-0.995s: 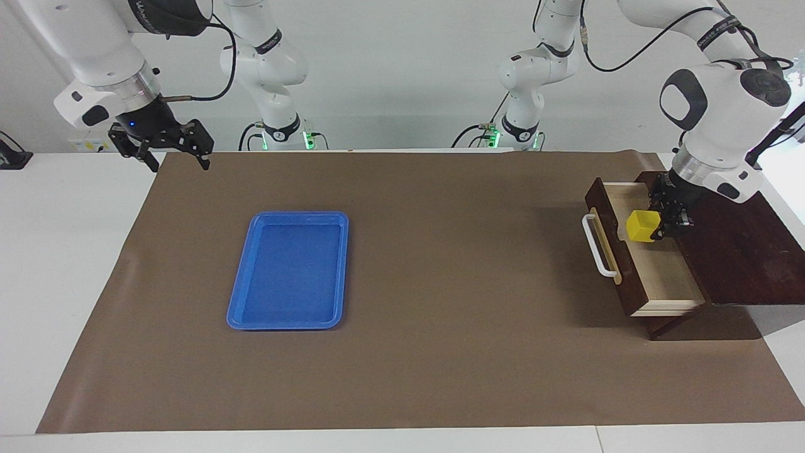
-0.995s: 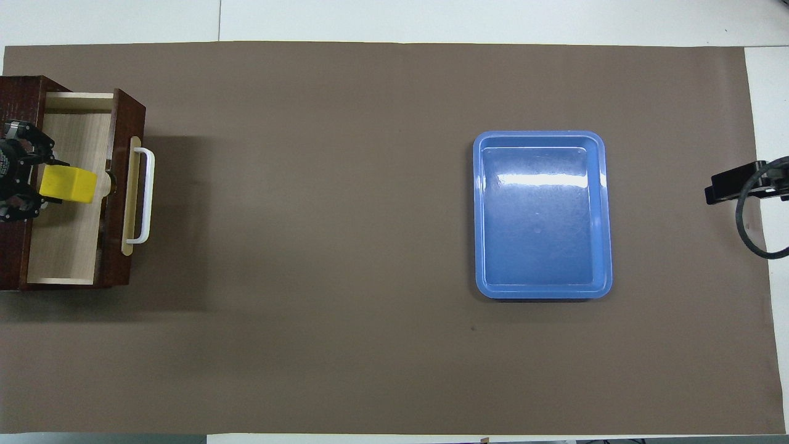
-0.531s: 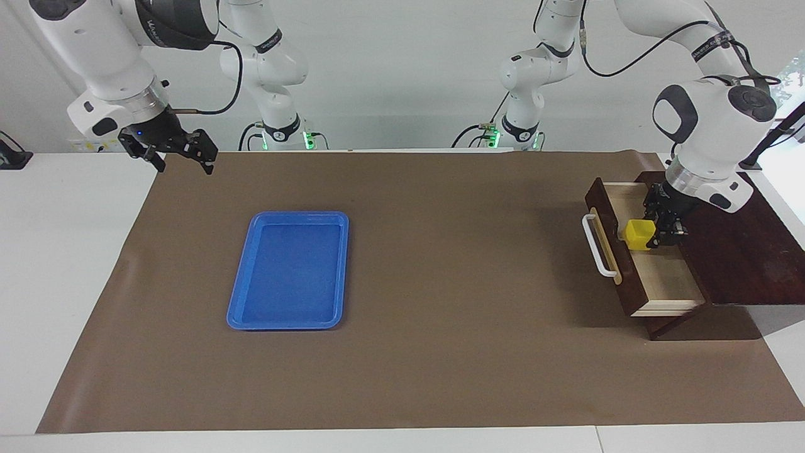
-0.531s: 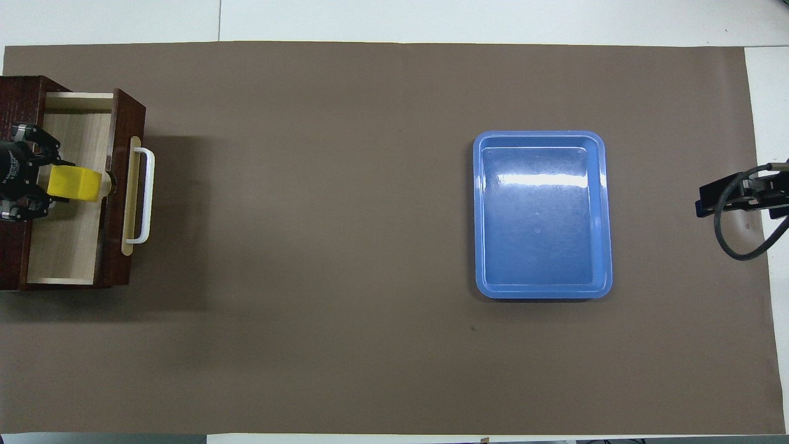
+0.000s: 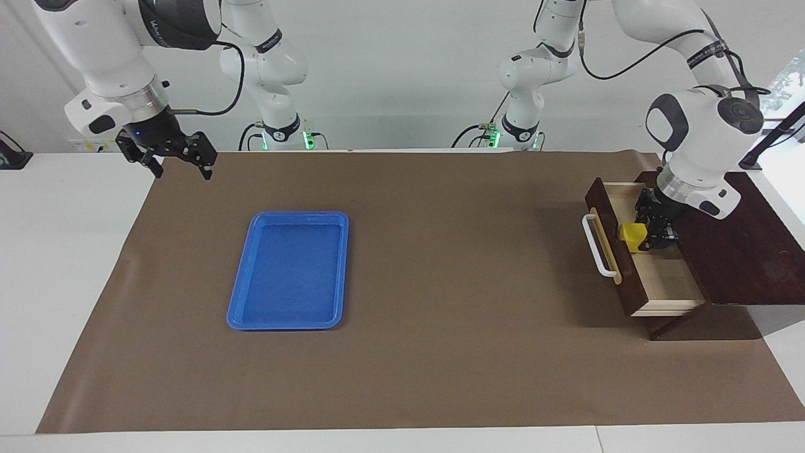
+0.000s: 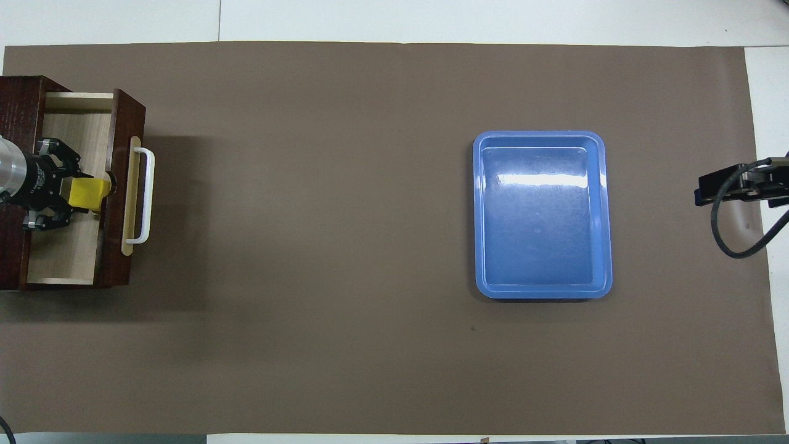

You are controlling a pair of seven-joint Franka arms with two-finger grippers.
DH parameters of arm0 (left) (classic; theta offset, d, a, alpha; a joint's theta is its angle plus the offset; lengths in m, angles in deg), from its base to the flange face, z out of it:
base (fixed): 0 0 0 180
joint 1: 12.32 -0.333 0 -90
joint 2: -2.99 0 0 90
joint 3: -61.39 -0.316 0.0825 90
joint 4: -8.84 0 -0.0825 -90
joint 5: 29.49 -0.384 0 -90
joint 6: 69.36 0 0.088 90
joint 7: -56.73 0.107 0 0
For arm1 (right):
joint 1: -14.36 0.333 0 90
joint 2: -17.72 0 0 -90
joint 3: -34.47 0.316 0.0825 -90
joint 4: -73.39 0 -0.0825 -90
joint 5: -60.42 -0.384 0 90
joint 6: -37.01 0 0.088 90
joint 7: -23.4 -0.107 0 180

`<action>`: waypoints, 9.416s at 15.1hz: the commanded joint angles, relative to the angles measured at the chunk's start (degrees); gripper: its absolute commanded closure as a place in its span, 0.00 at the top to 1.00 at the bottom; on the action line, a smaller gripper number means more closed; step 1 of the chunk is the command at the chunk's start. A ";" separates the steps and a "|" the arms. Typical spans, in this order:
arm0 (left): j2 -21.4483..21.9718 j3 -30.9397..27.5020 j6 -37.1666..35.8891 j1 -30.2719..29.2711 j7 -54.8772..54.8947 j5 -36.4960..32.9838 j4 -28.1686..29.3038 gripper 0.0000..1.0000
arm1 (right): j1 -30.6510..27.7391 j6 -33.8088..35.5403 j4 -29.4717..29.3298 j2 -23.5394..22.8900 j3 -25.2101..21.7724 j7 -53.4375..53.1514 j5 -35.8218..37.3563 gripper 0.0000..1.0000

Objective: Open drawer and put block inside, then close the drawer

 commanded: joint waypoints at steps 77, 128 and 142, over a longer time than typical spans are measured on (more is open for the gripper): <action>0.78 1.04 -4.34 -2.27 5.26 -7.75 -4.89 1.00 | 0.57 1.80 -0.66 1.80 -0.84 0.03 0.10 1.00; 9.83 1.75 -27.83 4.94 74.26 6.58 -14.12 1.00 | -0.04 1.80 -1.02 1.63 -0.93 0.65 0.10 1.00; 10.01 -12.75 -28.17 19.71 74.69 4.12 -14.39 1.00 | -0.04 1.80 -1.02 1.63 -0.93 0.65 0.10 1.00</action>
